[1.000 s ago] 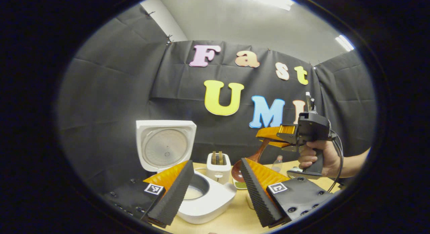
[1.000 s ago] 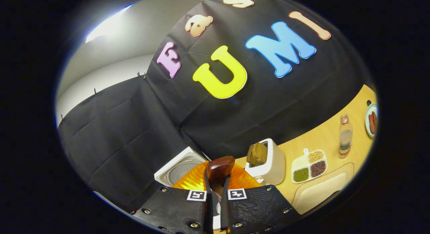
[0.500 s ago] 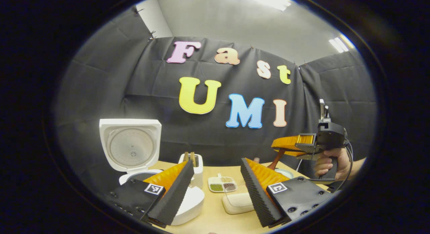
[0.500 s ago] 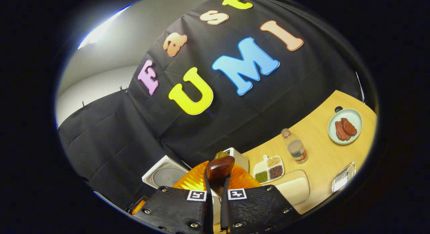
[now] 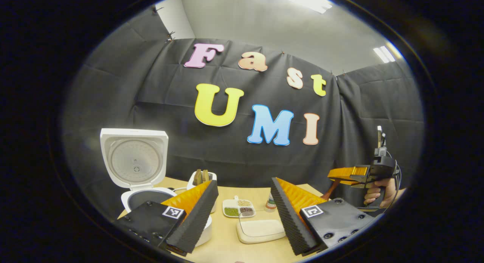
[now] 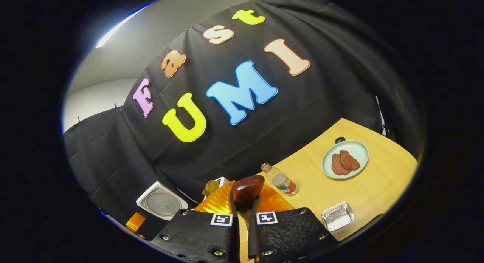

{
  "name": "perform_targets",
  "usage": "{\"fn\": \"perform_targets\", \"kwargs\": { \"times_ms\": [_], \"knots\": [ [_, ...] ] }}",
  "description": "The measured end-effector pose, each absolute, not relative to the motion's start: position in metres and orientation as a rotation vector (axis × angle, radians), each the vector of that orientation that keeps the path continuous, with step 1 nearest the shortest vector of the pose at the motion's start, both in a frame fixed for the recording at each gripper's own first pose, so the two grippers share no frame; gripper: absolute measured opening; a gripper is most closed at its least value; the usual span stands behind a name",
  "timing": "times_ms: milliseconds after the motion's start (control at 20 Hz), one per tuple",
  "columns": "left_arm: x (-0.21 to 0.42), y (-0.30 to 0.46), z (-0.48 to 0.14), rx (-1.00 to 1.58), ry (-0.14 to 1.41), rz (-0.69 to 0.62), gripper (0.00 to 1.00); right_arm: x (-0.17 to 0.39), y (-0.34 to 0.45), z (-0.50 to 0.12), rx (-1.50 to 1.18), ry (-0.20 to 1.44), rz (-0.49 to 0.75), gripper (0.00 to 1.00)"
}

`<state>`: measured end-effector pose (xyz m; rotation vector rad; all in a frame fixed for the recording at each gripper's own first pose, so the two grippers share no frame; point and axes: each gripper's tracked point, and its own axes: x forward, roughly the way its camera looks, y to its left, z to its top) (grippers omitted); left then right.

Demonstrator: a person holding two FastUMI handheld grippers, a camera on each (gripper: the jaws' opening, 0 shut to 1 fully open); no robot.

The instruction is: Close the left gripper, press the button to open the rice cooker; take a wooden spoon from the chopstick holder with the right hand, scoop a spoonful of rice and pour it into the rice cooker, then put the wooden spoon back into the chopstick holder.

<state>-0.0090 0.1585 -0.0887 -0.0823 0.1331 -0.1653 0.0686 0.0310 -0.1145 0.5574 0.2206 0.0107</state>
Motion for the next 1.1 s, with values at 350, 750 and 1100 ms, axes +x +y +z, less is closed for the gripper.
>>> {"fn": "perform_targets", "kwargs": {
  "times_ms": [350, 750, 1100],
  "knots": [
    [-0.014, 0.139, -0.08, -0.034, 0.128, -0.148, 0.96, 0.053, -0.061, -0.155, 0.511, 0.242, -0.179, 0.08],
    [-0.031, 0.134, -0.081, -0.007, 0.147, -0.106, 0.97, 0.061, -0.092, -0.212, 0.472, 0.331, -0.259, 0.09],
    [-0.055, 0.14, -0.093, 0.012, 0.182, -0.048, 0.96, 0.083, -0.085, -0.254, 0.381, 0.388, -0.229, 0.09]
  ]
}}
